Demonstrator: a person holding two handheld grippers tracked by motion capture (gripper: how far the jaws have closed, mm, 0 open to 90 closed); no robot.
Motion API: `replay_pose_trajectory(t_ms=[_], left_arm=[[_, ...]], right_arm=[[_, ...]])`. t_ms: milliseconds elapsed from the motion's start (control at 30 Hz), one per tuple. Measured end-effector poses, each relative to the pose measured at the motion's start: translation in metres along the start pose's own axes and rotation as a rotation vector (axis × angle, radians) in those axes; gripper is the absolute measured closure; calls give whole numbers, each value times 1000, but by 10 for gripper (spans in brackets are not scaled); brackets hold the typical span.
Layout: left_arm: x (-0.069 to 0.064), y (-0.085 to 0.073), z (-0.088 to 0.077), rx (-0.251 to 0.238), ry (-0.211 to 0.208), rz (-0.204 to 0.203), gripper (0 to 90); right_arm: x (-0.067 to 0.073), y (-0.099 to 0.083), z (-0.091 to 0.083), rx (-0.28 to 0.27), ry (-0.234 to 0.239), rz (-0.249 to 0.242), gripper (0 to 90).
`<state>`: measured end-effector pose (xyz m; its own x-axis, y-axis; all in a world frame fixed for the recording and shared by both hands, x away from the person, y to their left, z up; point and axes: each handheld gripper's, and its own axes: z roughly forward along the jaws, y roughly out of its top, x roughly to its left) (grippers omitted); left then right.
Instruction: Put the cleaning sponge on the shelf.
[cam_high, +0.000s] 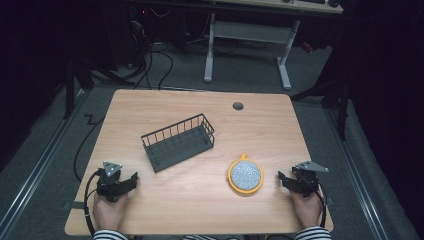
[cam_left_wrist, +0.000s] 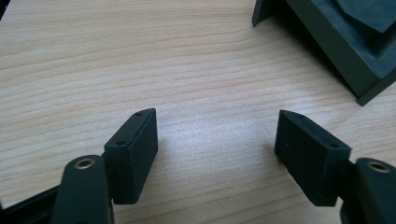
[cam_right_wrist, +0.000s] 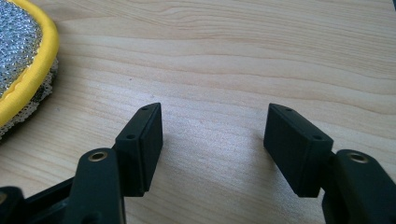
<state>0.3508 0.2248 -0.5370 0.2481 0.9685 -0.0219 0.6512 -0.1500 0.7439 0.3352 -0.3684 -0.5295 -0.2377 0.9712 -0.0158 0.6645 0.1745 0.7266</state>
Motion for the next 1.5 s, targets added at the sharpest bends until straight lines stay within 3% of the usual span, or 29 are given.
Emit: replay_pose_trajectory(t_ms=[333, 533, 600, 633, 833, 933, 1000, 1100, 1333, 1400, 1500], left_arm=[[2, 0, 1, 2, -41, -4, 238], [4, 1, 0, -2, -36, -2, 269], [6, 0, 0, -6, -40, -17, 287], [9, 1, -1, -11, -58, -51, 287], [11, 2, -1, -4, -59, -70, 287], [11, 4, -4, -4, -88, -85, 312], [11, 7, -5, 4, -136, -95, 323], [9, 11, -8, -1, -160, -93, 325], [5, 25, -20, -15, -161, -72, 336], [5, 34, -25, -31, -193, -92, 334], [3, 43, -30, -36, -198, -77, 339]], right_arm=[[0, 0, 0, 0, 3, -1, 365], [0, 0, 0, 0, 5, -4, 363], [0, 0, 0, 1, 4, -2, 362], [0, 0, 0, 0, 5, -3, 361], [0, 0, 0, 0, 7, -4, 357], [0, 0, 0, 1, 7, -6, 354], [0, 0, 0, 1, 9, -6, 352], [0, 0, 0, 1, 9, -6, 351], [0, 0, 0, 1, 9, -6, 352], [0, 0, 0, 1, 9, -6, 352], [0, 0, 0, 1, 9, -6, 352]])
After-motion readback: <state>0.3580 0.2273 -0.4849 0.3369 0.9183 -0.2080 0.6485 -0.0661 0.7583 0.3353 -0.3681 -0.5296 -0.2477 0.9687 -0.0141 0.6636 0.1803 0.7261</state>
